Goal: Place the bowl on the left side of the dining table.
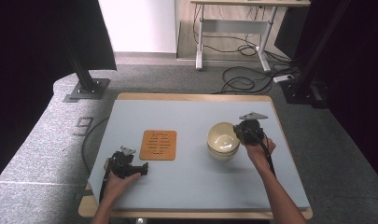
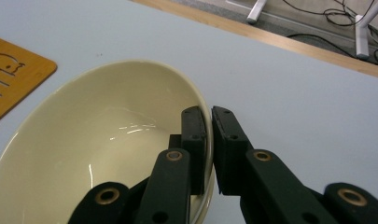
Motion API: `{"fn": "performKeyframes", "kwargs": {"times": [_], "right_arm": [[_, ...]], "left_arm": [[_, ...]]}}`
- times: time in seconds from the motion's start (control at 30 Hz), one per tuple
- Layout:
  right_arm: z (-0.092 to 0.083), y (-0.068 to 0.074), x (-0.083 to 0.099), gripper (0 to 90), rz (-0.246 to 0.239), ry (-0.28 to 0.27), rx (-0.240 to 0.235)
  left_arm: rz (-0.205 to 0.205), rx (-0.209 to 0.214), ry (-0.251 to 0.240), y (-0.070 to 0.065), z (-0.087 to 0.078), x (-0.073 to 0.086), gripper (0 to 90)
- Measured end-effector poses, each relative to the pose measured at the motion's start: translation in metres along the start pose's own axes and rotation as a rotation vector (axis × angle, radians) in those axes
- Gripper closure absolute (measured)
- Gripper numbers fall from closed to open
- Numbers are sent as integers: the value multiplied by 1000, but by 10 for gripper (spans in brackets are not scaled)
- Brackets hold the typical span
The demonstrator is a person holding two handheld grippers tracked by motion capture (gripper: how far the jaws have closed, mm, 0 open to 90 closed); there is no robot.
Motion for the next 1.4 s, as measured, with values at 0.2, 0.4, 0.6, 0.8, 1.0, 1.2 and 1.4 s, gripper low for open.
{"fn": "performKeyframes", "kwargs": {"times": [0.2,0.4,0.6,0.8,1.0,1.2,1.4], "right_arm": [[-6,-5,-1,841,55,-47,-45],[-8,-5,-4,864,53,-39,-43],[-10,-7,-8,782,38,-8,-61],[-5,-7,-7,662,32,49,-75],[6,-3,-5,635,19,95,-65],[12,2,-4,788,17,131,-12],[12,5,-6,830,-10,154,47]], "left_arm": [[2,0,1,0,0,0,0],[0,1,1,0,0,0,0],[0,1,0,0,0,0,0],[1,1,0,0,0,0,0],[0,1,0,0,0,0,0],[0,1,1,0,0,0,0],[0,1,0,0,0,0,0]]}}
Point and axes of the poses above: each handheld gripper's, and its own axes: z roughly forward along the jaws, x roughly out of its underside, y roughly to its left, the point moved 1 cm from there along z, roughly forward along the jaws, and after that the axes turned 9 degrees about y, right-handed, at the moved point
